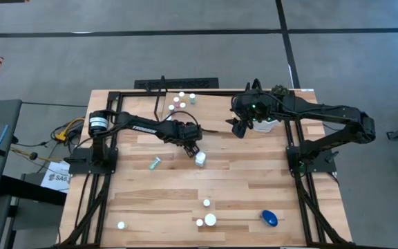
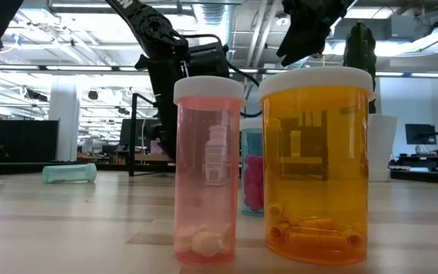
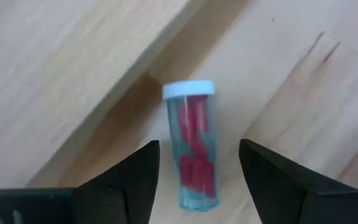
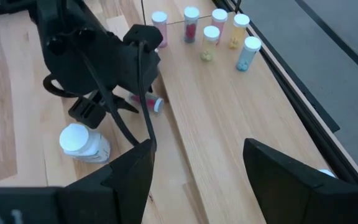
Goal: Pick and place medicine bottles onto shelf by color
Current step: Put the blue pill bottle on the shelf
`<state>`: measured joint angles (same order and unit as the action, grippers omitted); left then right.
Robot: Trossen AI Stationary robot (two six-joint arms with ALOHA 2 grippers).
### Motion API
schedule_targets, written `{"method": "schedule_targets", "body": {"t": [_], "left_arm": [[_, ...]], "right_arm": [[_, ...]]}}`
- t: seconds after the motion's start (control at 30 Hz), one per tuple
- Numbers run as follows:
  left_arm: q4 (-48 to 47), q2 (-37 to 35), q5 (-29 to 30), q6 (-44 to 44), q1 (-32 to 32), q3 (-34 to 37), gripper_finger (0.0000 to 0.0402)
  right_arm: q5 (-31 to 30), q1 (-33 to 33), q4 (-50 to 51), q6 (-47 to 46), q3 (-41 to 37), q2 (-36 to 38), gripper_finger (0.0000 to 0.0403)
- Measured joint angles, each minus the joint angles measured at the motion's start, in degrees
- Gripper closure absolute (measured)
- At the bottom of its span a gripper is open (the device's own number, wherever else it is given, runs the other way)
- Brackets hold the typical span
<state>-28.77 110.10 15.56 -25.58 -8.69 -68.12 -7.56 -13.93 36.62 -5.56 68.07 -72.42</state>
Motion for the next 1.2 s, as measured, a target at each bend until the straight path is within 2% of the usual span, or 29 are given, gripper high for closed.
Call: {"method": "schedule_targets", "body": {"t": [0.1,0.37,0.53,0.87,1.1,1.2], "left_arm": [[-0.4,0.0,0.2,0.0,0.0,0.0,0.0207],[-1.0,0.0,-0.2,0.9,0.0,0.0,0.0298],[-1.5,-0.4,0.0,1.6,0.5,0.0,0.0334],[-3.3,-5.1,0.3,2.6,1.7,-0.1,0.0321],[-3.3,-11.3,1.1,2.6,2.8,-0.1,0.032],[-3.3,-14.6,2.3,2.7,4.0,-0.1,0.032]], "right_arm": [[0.0,0.0,0.0,0.0,0.0,0.0,0.0133],[0.0,0.0,-0.3,0.0,0.0,0.0,0.0133],[0.0,0.0,-0.2,0.0,0.0,0.0,0.0133],[0.0,0.0,-0.5,0.0,0.0,0.0,0.0133],[0.0,0.0,-1.1,-3.1,0.0,0.0,0.0133],[0.0,0.0,-1.1,-1.0,0.0,0.0,0.0133]]}}
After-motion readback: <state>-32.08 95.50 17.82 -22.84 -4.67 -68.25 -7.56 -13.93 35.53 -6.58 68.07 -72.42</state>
